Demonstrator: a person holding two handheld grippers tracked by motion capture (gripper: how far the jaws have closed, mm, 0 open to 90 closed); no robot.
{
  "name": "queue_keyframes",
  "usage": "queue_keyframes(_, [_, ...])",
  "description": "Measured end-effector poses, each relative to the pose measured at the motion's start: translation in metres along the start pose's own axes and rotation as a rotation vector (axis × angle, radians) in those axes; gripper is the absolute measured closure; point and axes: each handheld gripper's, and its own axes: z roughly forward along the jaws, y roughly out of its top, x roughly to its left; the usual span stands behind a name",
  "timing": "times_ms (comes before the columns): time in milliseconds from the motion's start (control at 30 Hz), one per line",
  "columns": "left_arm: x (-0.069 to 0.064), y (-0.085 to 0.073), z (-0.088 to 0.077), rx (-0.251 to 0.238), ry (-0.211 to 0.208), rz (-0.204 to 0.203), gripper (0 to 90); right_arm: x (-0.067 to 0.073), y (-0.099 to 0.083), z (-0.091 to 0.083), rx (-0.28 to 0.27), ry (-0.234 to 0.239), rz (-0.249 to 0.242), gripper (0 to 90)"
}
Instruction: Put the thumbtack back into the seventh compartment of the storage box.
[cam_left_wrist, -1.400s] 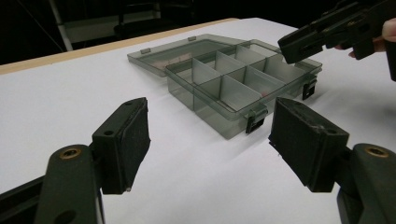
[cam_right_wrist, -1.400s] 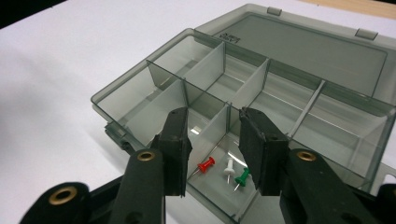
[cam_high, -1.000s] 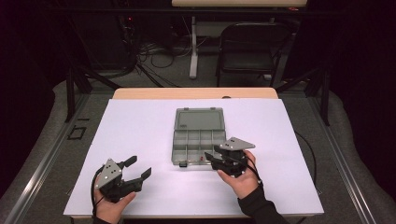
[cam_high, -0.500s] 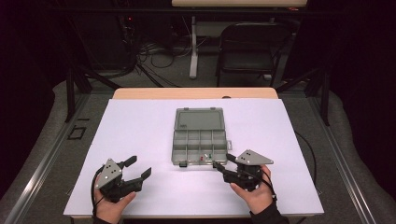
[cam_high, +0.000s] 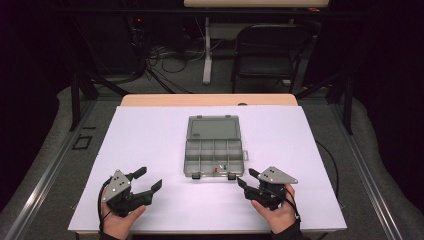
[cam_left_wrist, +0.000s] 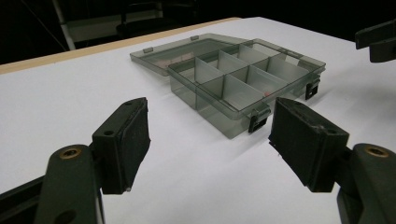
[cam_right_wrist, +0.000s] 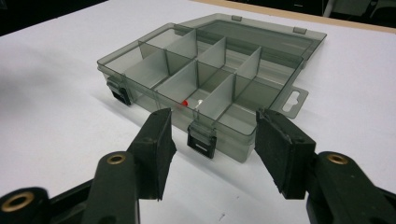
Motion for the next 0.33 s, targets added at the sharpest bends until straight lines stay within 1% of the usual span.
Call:
queue_keyframes(167, [0.0009,-0.0003,0.0004,0.000,0.003,-0.003,28.1,-0.0035,-0.0033,0.0026,0.015,-0.004,0.019,45.8])
queue_keyframes(333, [0.0014,-0.0003,0.0009,0.001,0.005,-0.005,28.1,-0.0051,-0.0039,0.0026,0.015,-0.005,0.024,44.5])
